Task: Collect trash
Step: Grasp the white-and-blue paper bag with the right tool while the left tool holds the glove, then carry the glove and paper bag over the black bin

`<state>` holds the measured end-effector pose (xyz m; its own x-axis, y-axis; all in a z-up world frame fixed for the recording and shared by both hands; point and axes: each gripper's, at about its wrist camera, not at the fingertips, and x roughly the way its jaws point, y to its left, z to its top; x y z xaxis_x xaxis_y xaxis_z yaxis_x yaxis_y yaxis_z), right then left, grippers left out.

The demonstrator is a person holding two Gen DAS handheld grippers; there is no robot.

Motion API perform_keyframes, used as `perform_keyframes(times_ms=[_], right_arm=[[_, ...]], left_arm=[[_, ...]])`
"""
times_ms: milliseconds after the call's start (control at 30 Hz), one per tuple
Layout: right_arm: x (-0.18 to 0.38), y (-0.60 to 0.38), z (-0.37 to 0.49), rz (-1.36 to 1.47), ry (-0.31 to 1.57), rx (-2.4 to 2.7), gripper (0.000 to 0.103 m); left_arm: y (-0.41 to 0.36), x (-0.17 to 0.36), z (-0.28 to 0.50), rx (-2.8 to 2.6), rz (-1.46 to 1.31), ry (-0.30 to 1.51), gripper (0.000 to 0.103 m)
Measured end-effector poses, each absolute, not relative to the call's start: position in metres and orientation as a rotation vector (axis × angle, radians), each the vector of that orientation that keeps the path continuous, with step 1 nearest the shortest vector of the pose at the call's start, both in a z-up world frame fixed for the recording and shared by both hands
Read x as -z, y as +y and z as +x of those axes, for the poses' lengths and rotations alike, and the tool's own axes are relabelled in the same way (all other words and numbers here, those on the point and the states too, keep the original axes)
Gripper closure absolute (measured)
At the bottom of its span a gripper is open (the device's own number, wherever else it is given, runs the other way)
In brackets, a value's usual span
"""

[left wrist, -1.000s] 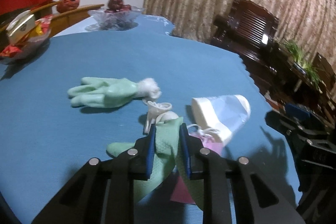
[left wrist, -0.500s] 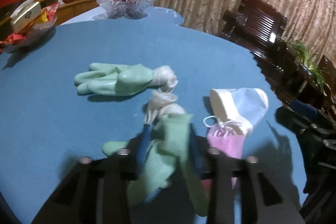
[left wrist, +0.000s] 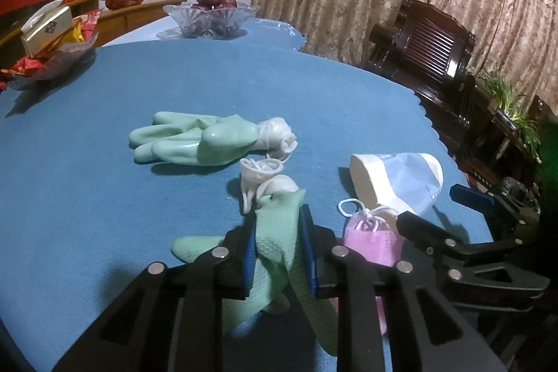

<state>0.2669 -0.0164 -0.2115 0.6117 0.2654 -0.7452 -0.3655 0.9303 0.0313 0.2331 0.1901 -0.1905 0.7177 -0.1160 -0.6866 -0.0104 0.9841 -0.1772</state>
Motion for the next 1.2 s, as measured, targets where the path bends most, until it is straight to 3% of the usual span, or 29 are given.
perform_keyframes(times_ms=[633, 667, 700, 733, 1200], right_arm=[[0.216, -0.017, 0.296, -0.158, 0.856, -0.358, 0.006], [0.218, -0.016, 0.300, -0.154, 0.876, -0.369, 0.008], [0.220, -0.016, 0.301, -0.148, 0.885, -0.378, 0.024], [0.222, -0.017, 0.303, -0.140, 0.898, -0.388, 0.034], [0.178, -0.049, 0.273, -0.062, 0.815, -0.370, 0.034]], left_arm=[[0.190, 0.193, 0.236, 0.049, -0.180, 0.773, 0.078], [0.189, 0.193, 0.236, 0.049, -0.180, 0.774, 0.078], [0.188, 0.193, 0.236, 0.049, -0.179, 0.774, 0.078], [0.188, 0.193, 0.236, 0.049, -0.179, 0.773, 0.078], [0.168, 0.159, 0.222, 0.065, -0.136, 0.710, 0.080]])
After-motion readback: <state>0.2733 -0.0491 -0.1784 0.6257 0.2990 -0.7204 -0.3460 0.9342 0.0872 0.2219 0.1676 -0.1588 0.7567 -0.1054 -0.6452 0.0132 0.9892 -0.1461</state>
